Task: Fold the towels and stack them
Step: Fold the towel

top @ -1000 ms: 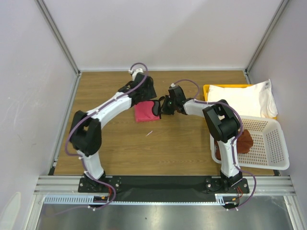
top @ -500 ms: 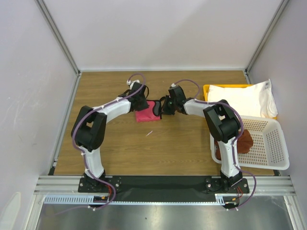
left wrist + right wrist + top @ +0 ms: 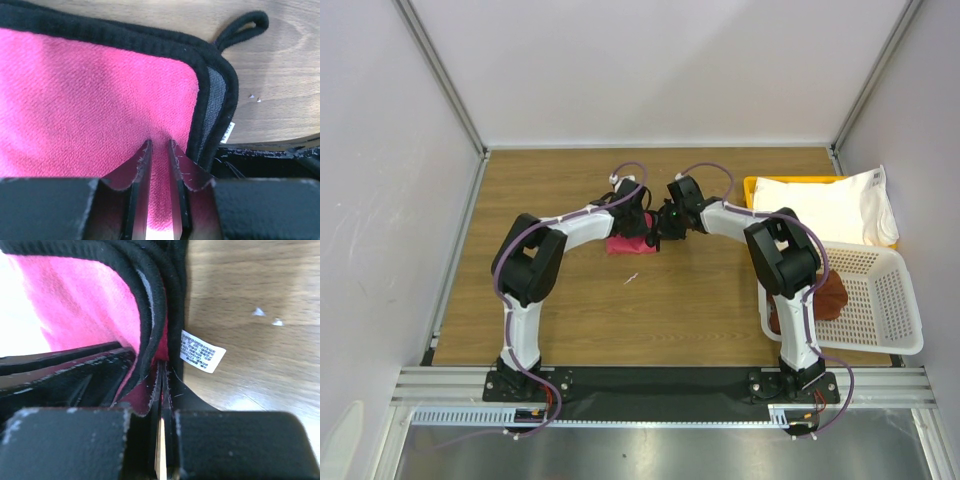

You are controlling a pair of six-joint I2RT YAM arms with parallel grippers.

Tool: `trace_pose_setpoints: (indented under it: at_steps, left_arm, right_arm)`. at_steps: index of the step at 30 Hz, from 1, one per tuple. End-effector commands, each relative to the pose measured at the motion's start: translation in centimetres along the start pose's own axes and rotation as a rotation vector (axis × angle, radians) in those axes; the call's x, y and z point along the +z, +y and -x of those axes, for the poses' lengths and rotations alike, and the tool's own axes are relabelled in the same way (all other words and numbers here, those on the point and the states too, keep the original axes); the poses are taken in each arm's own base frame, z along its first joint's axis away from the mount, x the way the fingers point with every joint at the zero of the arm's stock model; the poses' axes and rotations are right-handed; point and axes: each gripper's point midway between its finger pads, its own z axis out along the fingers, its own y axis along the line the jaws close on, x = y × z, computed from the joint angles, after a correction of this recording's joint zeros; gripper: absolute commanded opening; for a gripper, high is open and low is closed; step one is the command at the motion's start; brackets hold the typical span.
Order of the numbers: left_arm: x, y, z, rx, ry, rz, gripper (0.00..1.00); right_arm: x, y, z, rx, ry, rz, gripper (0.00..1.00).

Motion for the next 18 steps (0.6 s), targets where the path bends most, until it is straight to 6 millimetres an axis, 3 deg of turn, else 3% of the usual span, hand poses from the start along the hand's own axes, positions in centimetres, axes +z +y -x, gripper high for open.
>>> trace_pose_setpoints:
  at_steps: [1, 7, 11, 15, 18]
  left_arm:
    - [0.2, 0.5, 0.3, 0.028, -0.002, 0.029, 0.25]
    - [-0.1, 0.1, 0.8, 0.032, -0.017, 0.014, 0.25]
    - [-1.0, -0.4, 2.1, 0.028, -0.040, -0.003, 0.26]
    - [-3.7, -1.4, 5.3, 0.021, -0.100, -0.053, 0.32]
    - [-6.4, -1.8, 7.9, 0.029, -0.157, -0.092, 0.46]
  right_arm:
    - [-1.6, -1.3, 0.7, -0.038, 0.011, -0.091, 0.00]
    - [-5.4, -0.8, 4.4, -0.035, -0.060, -0.096, 0.00]
    - [-6.6, 1.2, 5.2, -0.052, -0.084, -0.022, 0.00]
    - [-6.5, 2.7, 5.6, -0.062, -0.081, 0.057, 0.00]
    - [-6.9, 4.0, 6.8, -0.074, -0.100, 0.109, 0.01]
